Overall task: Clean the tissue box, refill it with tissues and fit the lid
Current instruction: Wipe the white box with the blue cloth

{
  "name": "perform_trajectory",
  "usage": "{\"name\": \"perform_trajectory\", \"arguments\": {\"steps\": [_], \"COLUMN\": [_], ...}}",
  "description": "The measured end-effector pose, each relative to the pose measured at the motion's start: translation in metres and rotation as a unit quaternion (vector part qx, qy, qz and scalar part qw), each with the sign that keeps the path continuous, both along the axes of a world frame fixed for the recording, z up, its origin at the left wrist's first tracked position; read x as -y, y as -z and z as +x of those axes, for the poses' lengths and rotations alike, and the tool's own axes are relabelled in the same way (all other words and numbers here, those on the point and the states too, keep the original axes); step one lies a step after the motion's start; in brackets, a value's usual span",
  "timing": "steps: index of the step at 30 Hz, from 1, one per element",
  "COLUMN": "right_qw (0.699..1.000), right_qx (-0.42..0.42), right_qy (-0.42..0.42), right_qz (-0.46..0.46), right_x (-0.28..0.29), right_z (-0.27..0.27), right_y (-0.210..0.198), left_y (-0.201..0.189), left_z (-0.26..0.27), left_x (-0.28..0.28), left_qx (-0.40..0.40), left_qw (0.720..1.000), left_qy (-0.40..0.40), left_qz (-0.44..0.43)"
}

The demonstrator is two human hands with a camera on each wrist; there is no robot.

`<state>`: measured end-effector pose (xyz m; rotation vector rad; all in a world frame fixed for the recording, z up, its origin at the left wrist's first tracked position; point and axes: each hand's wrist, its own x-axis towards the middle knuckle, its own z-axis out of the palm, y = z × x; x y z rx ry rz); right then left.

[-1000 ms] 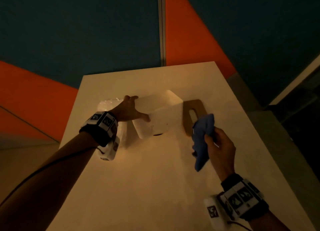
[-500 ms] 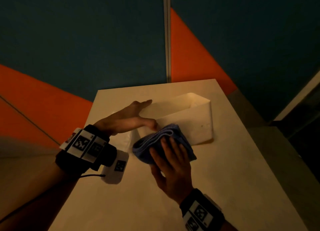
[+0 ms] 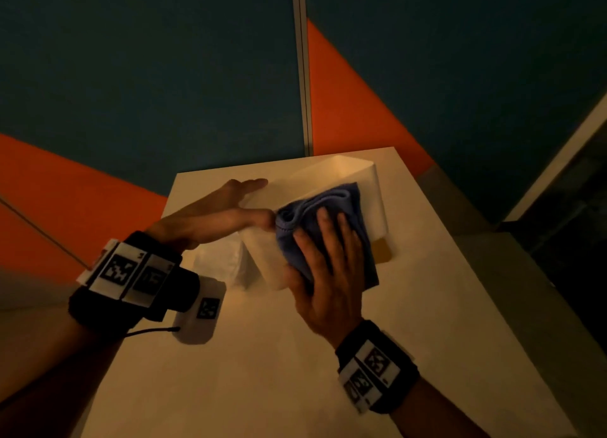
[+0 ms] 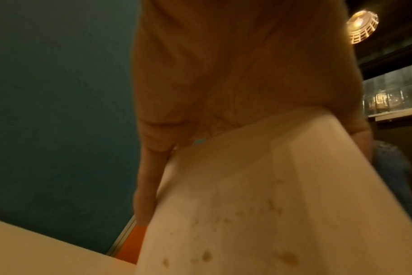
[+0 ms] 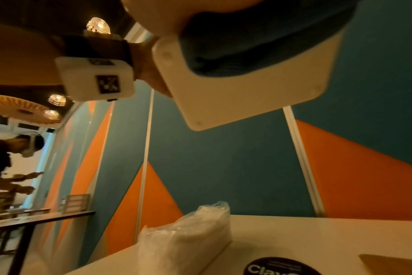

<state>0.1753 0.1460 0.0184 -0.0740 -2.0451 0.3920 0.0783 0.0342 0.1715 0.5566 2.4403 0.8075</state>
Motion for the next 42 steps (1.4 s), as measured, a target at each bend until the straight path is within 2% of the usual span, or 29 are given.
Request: {"name": "perform_trajectory", "arguments": {"steps": [4,6,10,12,16,19,23,26,28,31,33,35,39,42], "right_qw": [0.996,0.995,1.000,0.999,0.998,0.996,0.999,0.994,0.992,0.998,0.994,0.988,0.986,0.991], "right_qx": [-0.009,-0.011,0.001,0.002,-0.009,-0.022,-0.019,-0.017,-0.030,-0.056,-0.072,-0.082,-0.078,-0.065], "right_qy": [0.047,0.053,-0.017,-0.028,0.035,0.023,-0.045,-0.080,-0.077,-0.015,0.020,0.029,0.000,-0.066], "right_qz": [-0.077,-0.087,0.022,0.044,-0.041,-0.082,-0.007,0.077,0.099,0.006,-0.079,-0.124,-0.151,-0.096], "right_x": [-0.024,-0.025,-0.004,-0.006,-0.027,-0.024,-0.006,0.001,-0.002,-0.018,-0.031,-0.040,-0.036,-0.014], "right_z": [-0.005,-0.007,-0.001,0.002,-0.004,-0.008,0.000,0.007,0.007,-0.001,-0.005,-0.007,-0.004,0.003], "right_y": [-0.013,-0.018,-0.007,-0.005,-0.020,-0.022,-0.003,0.011,0.014,0.008,0.001,-0.003,-0.008,-0.007], "left_y": [0.001,0.001,0.000,0.001,0.002,0.003,-0.001,-0.007,-0.010,-0.015,-0.020,-0.022,-0.021,-0.022], "left_z": [0.004,0.005,0.003,0.003,0.007,0.003,-0.001,-0.002,-0.001,0.002,0.003,0.002,0.000,0.002], "left_x": [0.007,0.007,0.004,0.007,0.011,0.007,0.004,0.004,0.003,0.003,0.002,0.002,-0.003,-0.007], "left_qx": [0.003,0.011,0.002,-0.004,-0.002,-0.010,-0.022,-0.047,-0.057,-0.065,-0.070,-0.059,-0.067,-0.070], "left_qw": [1.000,1.000,1.000,1.000,0.999,0.999,0.997,0.998,0.998,0.996,0.996,0.997,0.995,0.995], "left_qy": [0.007,0.002,-0.002,0.011,0.008,-0.010,-0.016,0.013,0.028,0.031,0.030,0.022,0.018,0.006], "left_qz": [-0.004,0.009,0.021,0.018,0.031,0.045,0.065,0.040,0.026,0.043,0.044,0.046,0.076,0.068]}}
